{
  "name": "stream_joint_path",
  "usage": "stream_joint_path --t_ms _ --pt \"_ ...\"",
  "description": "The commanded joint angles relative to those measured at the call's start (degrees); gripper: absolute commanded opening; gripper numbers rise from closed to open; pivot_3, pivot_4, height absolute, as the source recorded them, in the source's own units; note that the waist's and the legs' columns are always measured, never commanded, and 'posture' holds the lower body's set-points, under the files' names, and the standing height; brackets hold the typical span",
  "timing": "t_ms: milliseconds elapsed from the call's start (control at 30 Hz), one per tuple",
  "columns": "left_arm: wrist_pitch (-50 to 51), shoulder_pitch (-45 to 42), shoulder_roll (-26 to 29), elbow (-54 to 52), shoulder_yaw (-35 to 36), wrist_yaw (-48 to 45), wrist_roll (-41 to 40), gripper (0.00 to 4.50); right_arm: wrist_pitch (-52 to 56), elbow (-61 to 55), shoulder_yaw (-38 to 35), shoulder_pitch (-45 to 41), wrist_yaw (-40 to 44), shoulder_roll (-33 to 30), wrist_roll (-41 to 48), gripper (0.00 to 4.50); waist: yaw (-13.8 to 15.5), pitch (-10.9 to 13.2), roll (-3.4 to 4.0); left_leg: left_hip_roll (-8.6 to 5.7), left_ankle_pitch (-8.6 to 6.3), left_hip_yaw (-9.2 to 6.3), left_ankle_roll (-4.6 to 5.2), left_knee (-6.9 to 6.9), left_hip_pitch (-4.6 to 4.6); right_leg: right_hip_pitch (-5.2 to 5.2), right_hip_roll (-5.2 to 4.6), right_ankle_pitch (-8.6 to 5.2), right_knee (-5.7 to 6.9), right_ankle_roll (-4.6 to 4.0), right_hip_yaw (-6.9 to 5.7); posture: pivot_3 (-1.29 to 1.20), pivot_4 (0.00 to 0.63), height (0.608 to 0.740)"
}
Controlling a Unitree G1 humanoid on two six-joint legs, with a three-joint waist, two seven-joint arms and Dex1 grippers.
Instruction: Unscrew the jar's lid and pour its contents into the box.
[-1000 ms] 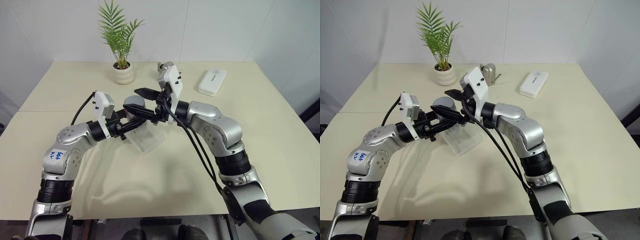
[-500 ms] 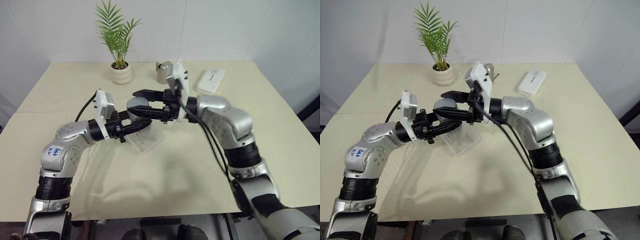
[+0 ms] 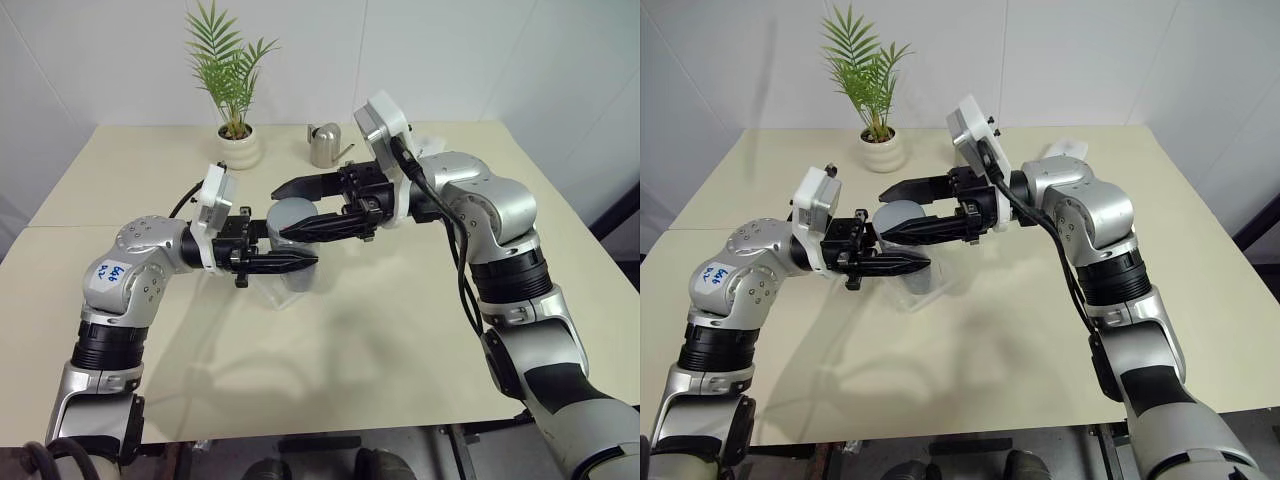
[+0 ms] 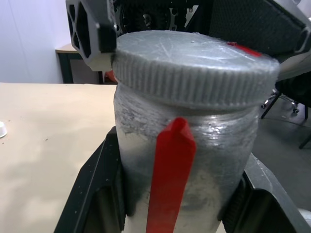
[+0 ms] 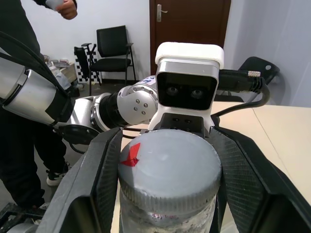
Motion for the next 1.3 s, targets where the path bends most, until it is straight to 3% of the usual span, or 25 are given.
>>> stream_joint_path --t_ms 33,100,367,633,1000,1300 --pt "-0.7 0.8 1.9 -0.4 3.7 2.3 0.5 1.91 -2.7 -1.3 -3.5 0.2 -4.2 0.0 -1.0 3.86 0.0 0.0 0.00 0.01 0.00 -0.01 0.00 0.00 0.00 0.00 0.01 0.00 0.00 0.00 0.00 0.00 0.150 0.740" --pt "-1.1 1.6 2.6 0.2 4.3 4.3 1.7 1.91 -3.4 -1.7 -4.7 0.4 -4.7 -0.4 -0.9 4.48 0.0 0.0 0.00 0.01 0.00 -0.01 -0.01 0.00 0.00 0.00 0.00 0.00 0.00 0.00 0.00 0.00 0.150 0.740" --pt "0.2 3.8 2.4 -2.3 4.6 8.9 2.1 1.91 -1.3 -9.7 -2.7 5.2 -13.9 3.5 -2.2 4.48 0.0 0.0 0.00 0.01 0.00 -0.05 -0.01 -0.04 0.00 -0.01 0.00 0.00 0.04 0.00 -0.01 0.00 0.150 0.740" --pt "0.9 4.4 1.6 -3.9 3.9 10.1 1.6 1.91 -2.9 -7.1 0.2 4.6 -20.2 7.6 -7.1 4.48 0.0 0.0 0.00 0.00 0.01 -0.02 -0.03 0.01 0.00 -0.02 0.00 0.00 0.09 0.00 0.04 0.00 0.150 0.740" --pt "1.2 6.5 1.6 -6.2 4.1 10.7 0.4 1.91 -6.1 0.2 -2.1 1.0 -17.5 6.6 -7.8 4.48 -0.1 0.0 0.00 0.00 0.01 -0.03 -0.02 -0.01 0.00 -0.02 0.02 0.00 0.09 0.00 0.05 0.00 0.150 0.740" --pt "1.0 6.9 1.4 -6.6 4.4 11.1 -0.1 1.91 -7.9 7.9 -5.5 -0.6 -14.8 1.7 -7.3 4.48 0.0 0.0 0.00 0.00 0.01 -0.04 -0.02 0.01 0.00 -0.02 0.02 0.00 0.10 0.00 0.05 0.00 0.150 0.740"
